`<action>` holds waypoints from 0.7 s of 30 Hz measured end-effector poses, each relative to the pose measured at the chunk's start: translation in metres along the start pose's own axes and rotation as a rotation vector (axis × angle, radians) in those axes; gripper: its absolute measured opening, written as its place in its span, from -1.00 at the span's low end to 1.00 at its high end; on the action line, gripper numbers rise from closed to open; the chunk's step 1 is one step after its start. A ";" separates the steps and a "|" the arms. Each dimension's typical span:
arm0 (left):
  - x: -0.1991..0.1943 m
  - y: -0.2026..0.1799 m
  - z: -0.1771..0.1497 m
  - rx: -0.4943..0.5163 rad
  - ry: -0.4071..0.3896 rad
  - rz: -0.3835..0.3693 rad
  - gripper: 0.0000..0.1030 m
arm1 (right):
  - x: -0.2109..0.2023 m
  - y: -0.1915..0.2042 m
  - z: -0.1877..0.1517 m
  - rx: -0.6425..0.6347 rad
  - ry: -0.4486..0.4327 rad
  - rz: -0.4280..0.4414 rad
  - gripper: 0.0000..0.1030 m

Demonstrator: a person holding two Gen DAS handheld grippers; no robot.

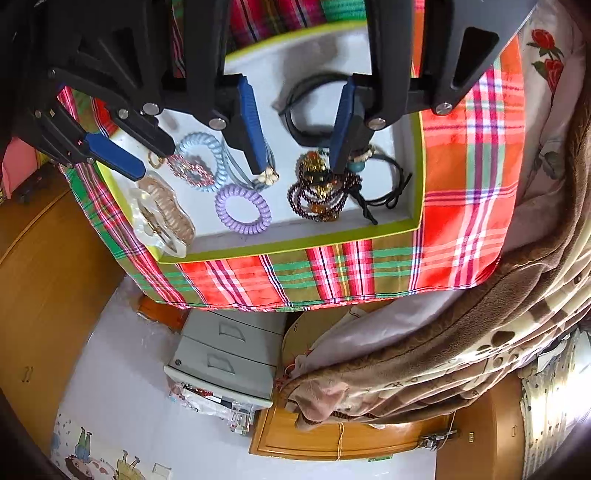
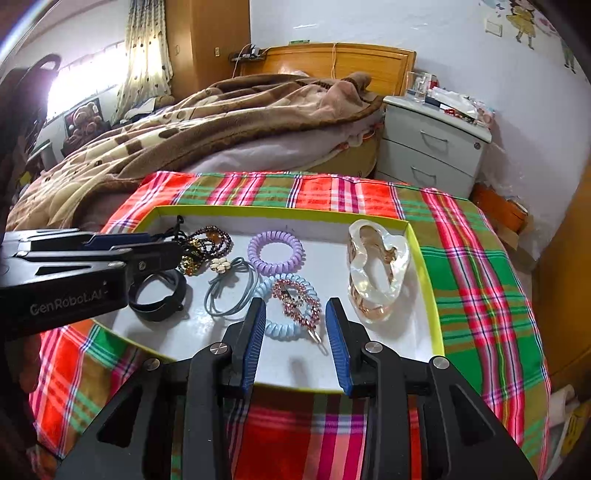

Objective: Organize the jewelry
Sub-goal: 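Open the left tool to release the gold clip while the right tool releases the pink clip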

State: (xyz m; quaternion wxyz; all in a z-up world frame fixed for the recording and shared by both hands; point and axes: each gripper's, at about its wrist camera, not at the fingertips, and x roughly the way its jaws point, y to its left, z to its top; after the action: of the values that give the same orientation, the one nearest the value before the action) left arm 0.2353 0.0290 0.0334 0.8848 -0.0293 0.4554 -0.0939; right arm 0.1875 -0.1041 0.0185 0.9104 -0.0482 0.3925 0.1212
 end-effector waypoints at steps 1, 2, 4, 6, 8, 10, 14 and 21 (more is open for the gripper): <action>-0.004 -0.001 -0.002 -0.003 -0.005 0.002 -0.27 | -0.003 0.000 -0.001 0.005 -0.004 -0.002 -0.32; -0.009 -0.002 -0.005 0.000 -0.011 0.000 -0.27 | -0.007 0.000 -0.003 0.009 -0.007 -0.010 -0.32; -0.017 -0.003 -0.012 -0.006 -0.021 0.008 -0.27 | -0.016 0.000 -0.006 0.023 -0.020 -0.015 -0.32; -0.025 -0.004 -0.021 -0.019 -0.034 0.033 -0.26 | -0.023 -0.002 -0.009 0.041 -0.032 -0.007 -0.31; -0.033 -0.006 -0.030 -0.036 -0.048 0.051 -0.26 | -0.033 -0.001 -0.014 0.050 -0.048 -0.002 -0.31; -0.041 -0.008 -0.040 -0.042 -0.056 0.069 -0.26 | -0.042 0.001 -0.019 0.049 -0.060 -0.001 -0.31; -0.055 -0.016 -0.057 -0.029 -0.080 0.114 -0.26 | -0.055 0.005 -0.028 0.051 -0.077 0.002 -0.31; -0.071 -0.026 -0.084 -0.033 -0.112 0.195 -0.26 | -0.071 0.008 -0.043 0.075 -0.098 0.000 -0.31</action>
State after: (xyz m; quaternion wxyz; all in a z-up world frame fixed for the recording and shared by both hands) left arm 0.1234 0.0202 0.0443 0.9132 -0.0045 0.4075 0.0020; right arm 0.1076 -0.1173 0.0405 0.9298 -0.0079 0.3517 0.1085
